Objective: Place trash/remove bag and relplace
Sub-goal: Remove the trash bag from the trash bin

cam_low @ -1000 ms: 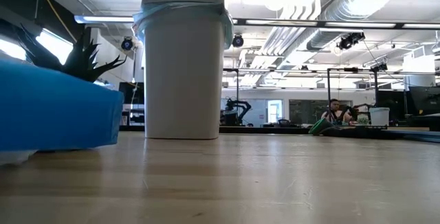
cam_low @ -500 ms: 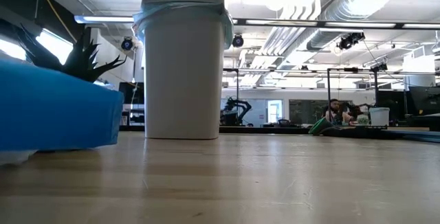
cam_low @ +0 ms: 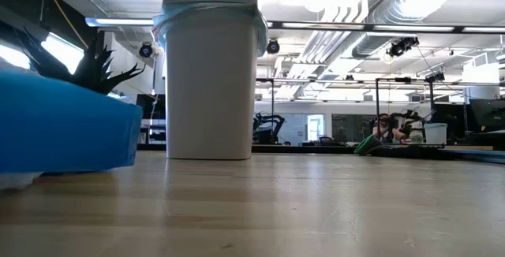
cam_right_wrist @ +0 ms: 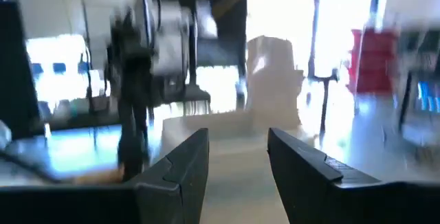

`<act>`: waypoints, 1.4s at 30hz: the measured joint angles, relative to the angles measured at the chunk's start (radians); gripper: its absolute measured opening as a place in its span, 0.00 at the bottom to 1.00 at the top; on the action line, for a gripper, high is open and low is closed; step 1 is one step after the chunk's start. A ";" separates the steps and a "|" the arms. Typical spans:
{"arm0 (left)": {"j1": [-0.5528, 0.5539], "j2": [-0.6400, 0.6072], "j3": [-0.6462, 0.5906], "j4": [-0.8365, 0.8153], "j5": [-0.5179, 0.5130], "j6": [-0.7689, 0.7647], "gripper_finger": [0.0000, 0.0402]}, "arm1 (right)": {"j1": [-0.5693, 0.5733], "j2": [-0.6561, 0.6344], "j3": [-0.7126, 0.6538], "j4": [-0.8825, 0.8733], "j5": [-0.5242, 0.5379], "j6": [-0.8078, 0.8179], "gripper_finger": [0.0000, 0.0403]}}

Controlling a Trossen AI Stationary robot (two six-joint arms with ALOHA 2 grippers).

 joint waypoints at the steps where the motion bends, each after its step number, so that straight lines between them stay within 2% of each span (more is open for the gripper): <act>1: 0.000 0.000 0.000 0.000 0.000 -0.001 0.00 | -0.069 -0.035 -0.021 0.039 -0.070 -0.013 0.34; 4: 0.000 0.000 0.000 0.000 0.001 -0.002 0.00 | -0.299 -0.070 -0.049 0.107 -0.240 0.020 0.34; 7: 0.000 0.000 0.000 0.001 0.001 -0.002 0.00 | -0.489 0.010 -0.031 0.134 -0.428 0.156 0.34; 8: 0.001 0.000 0.000 0.002 0.000 -0.001 0.00 | -0.527 0.054 -0.014 0.135 -0.456 0.205 0.34; 10: 0.001 0.000 0.000 0.001 -0.005 0.006 0.00 | -0.569 0.136 0.026 0.119 -0.437 0.297 0.34; 13: 0.001 0.000 0.000 0.001 -0.007 0.002 0.00 | -0.589 0.214 0.111 0.018 -0.246 0.494 0.34; 15: 0.000 0.000 0.000 0.001 -0.007 -0.001 0.00 | -0.591 0.243 0.154 -0.050 -0.214 0.597 0.34; 19: -0.001 0.000 0.000 -0.002 -0.006 0.007 0.00 | -0.543 0.293 0.263 -0.037 -0.301 0.456 0.34; 23: -0.001 0.000 0.000 0.000 -0.009 0.033 0.00 | -0.536 0.395 0.451 -0.155 -0.476 0.284 0.34; 30: -0.001 0.000 0.000 -0.003 -0.008 0.025 0.00 | -0.519 0.615 0.721 -0.400 -0.491 0.094 0.34; 35: -0.001 0.000 0.000 -0.027 -0.007 0.014 0.00 | -0.511 0.715 0.787 -0.443 -0.498 0.059 0.34; 42: -0.001 0.000 0.000 -0.062 -0.007 0.006 0.00 | -0.511 0.744 0.794 -0.366 -0.570 0.034 0.34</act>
